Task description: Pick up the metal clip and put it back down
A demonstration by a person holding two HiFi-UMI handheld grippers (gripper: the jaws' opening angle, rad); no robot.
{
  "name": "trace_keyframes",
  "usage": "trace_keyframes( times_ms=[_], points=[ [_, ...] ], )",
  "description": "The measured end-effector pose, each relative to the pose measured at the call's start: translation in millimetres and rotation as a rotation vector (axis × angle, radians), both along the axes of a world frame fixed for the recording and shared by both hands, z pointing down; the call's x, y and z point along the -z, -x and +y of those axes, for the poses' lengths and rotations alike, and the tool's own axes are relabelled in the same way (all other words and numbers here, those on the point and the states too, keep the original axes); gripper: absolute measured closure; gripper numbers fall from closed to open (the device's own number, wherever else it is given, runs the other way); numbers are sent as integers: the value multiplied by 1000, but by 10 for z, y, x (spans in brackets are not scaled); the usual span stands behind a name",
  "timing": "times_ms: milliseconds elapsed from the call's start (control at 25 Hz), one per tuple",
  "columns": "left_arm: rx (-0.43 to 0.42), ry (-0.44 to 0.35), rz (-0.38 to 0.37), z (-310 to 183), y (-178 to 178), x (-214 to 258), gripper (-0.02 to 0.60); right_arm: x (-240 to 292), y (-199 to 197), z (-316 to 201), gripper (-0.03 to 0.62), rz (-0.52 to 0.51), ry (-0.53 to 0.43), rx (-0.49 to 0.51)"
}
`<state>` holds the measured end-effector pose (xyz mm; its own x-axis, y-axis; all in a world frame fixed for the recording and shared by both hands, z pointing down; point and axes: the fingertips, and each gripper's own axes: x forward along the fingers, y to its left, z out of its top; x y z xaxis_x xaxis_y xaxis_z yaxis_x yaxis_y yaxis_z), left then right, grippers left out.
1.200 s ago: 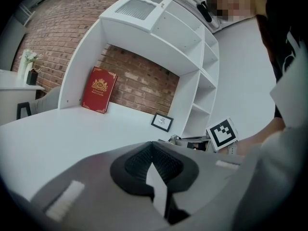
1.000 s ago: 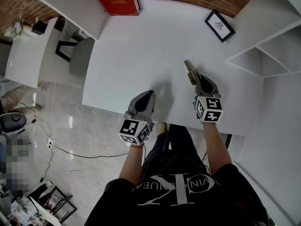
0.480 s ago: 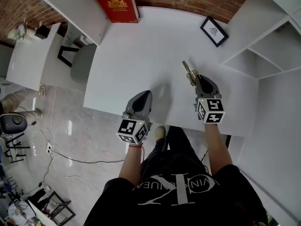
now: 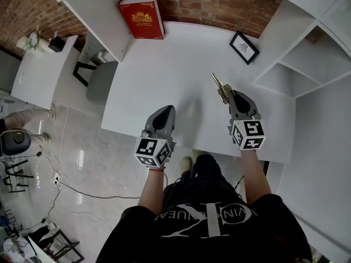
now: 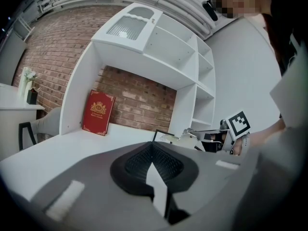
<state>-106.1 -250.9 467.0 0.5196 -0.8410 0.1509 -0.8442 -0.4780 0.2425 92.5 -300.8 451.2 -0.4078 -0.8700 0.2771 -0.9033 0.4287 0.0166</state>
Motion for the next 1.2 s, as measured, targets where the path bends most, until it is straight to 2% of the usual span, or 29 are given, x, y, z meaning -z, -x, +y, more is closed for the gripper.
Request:
trace_keyframes(
  times_ms=[680,1200],
  points=[
    [49,-124,-11,-111,174,619,574,744,-1,133,573,-33,-146,38],
    [59,-183,-8,-262,196,856,574,1079,-32,99,574,-57,-229,46]
  ],
)
